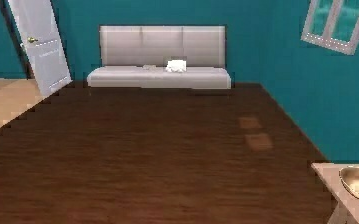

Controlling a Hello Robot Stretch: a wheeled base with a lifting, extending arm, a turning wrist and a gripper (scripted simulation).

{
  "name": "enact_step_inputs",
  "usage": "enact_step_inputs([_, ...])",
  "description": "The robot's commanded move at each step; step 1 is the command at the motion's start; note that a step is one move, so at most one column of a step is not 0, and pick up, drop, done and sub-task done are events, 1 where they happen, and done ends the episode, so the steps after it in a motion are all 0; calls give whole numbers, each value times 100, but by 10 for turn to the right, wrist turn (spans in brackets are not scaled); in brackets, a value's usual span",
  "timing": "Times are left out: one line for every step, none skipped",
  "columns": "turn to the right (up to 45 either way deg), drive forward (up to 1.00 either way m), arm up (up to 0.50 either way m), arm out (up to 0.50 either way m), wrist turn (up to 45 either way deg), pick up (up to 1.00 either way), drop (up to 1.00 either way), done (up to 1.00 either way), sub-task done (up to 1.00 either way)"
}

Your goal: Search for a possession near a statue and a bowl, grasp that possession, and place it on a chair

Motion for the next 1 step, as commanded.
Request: enact_step_inputs([-180,0,0,0,0,0,0,0,0])
